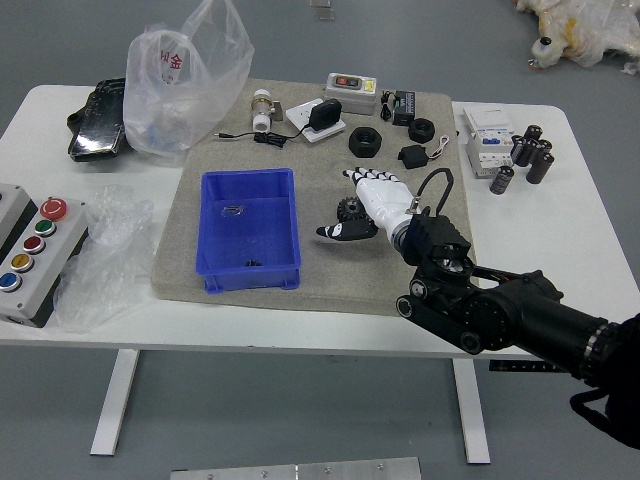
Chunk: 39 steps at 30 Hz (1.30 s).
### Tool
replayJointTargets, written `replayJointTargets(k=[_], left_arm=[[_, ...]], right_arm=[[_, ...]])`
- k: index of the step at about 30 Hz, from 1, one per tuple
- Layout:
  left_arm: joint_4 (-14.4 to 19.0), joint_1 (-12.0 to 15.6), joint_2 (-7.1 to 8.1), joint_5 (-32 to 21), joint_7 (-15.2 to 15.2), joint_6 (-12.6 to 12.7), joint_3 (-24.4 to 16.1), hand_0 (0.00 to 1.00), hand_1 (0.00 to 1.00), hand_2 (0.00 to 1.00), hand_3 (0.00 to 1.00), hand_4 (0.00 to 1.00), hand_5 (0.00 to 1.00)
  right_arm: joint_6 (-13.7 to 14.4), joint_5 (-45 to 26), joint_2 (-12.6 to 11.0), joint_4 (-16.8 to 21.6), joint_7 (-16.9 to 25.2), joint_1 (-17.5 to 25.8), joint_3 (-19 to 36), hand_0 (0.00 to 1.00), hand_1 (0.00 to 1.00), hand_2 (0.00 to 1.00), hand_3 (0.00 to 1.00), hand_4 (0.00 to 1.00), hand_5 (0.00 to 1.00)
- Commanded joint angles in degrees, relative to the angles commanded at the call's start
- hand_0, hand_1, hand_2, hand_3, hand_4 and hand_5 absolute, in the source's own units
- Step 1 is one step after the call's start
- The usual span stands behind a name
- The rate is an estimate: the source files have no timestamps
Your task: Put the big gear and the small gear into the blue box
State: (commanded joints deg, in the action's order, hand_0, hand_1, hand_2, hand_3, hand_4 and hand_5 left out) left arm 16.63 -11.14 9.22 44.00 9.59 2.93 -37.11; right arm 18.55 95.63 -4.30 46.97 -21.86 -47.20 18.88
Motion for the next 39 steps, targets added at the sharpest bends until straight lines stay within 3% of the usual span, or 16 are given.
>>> replayJointTargets(k=[1, 2, 7, 8, 13, 14, 19, 20, 31, 35, 39], left_arm=[[0.0, 0.1, -0.04, 0.5, 0.3, 0.0, -0.5, 0.655, 0.505, 0.524, 0.677, 0.667, 0.306], [0.0, 0.1, -0.08, 0.8, 0.5, 0.0, -1.0, 0.655, 0.505, 0.524, 0.677, 0.667, 0.306], [0.1, 0.8, -0.36, 2.2, 1.2, -0.1, -2.3, 0.655, 0.505, 0.524, 0.677, 0.667, 0.306], [0.1, 0.8, -0.41, 2.2, 1.2, -0.1, -2.3, 0.655, 0.505, 0.524, 0.677, 0.667, 0.306], [0.1, 0.8, -0.58, 1.5, 0.9, 0.0, -1.7, 0.655, 0.505, 0.524, 0.677, 0.667, 0.306], [0.1, 0.8, -0.59, 1.3, 0.8, 0.0, -1.5, 0.655, 0.505, 0.524, 0.677, 0.667, 0.305], [0.1, 0.8, -0.57, 0.7, 0.6, 0.0, -0.9, 0.655, 0.505, 0.524, 0.677, 0.667, 0.305], [0.1, 0.8, -0.55, 0.6, 0.5, 0.1, -0.9, 0.654, 0.505, 0.524, 0.677, 0.668, 0.305], [0.1, 0.8, -0.34, -0.1, 0.4, 0.1, -0.4, 0.654, 0.505, 0.525, 0.677, 0.668, 0.305], [0.1, 0.7, -0.32, -0.2, 0.4, 0.1, -0.4, 0.654, 0.505, 0.524, 0.678, 0.668, 0.305], [0.1, 0.7, -0.33, -0.1, 0.4, 0.1, -0.4, 0.654, 0.505, 0.525, 0.678, 0.668, 0.304]], right_arm=[[0.6, -0.3, 0.3, -0.9, 0.2, 0.1, 0.0, 0.989, 0.984, 0.942, 0.998, 0.998, 0.542], [1.1, -0.4, 0.6, -1.5, 0.3, 0.1, 0.0, 0.859, 0.781, 0.777, 0.890, 0.795, 0.254], [2.6, -1.7, 1.4, -4.1, 0.6, -0.1, -1.0, 0.859, 0.781, 0.777, 0.890, 0.795, 0.254], [2.8, -2.0, 1.4, -4.3, 0.6, -0.1, -1.4, 0.772, 0.663, 0.611, 0.725, 0.530, 0.137], [3.8, -3.4, 1.8, -4.8, 0.8, -0.1, -3.5, 0.772, 0.663, 0.611, 0.725, 0.530, 0.137], [4.1, -3.5, 1.8, -4.7, 1.0, 0.0, -3.7, 0.690, 0.528, 0.417, 0.527, 0.531, 0.002], [5.9, -3.9, 1.4, -3.0, 2.4, 0.3, -3.0, 0.690, 0.528, 0.417, 0.527, 0.531, 0.002], [6.3, -3.9, 1.1, -2.3, 2.7, 0.3, -2.3, 0.674, 0.507, 0.369, 0.468, 0.496, 0.002], [8.3, 2.7, -4.3, 10.2, 3.5, -1.5, 8.3, 0.669, 0.502, 0.365, 0.459, 0.450, 0.002], [7.8, 3.3, -4.8, 15.3, 3.9, -2.0, 8.7, 0.671, 0.501, 0.363, 0.459, 0.434, 0.002], [5.3, 3.2, -4.3, 20.1, 5.1, -2.2, 5.8, 0.688, 0.516, 0.384, 0.465, 0.454, 0.002]])
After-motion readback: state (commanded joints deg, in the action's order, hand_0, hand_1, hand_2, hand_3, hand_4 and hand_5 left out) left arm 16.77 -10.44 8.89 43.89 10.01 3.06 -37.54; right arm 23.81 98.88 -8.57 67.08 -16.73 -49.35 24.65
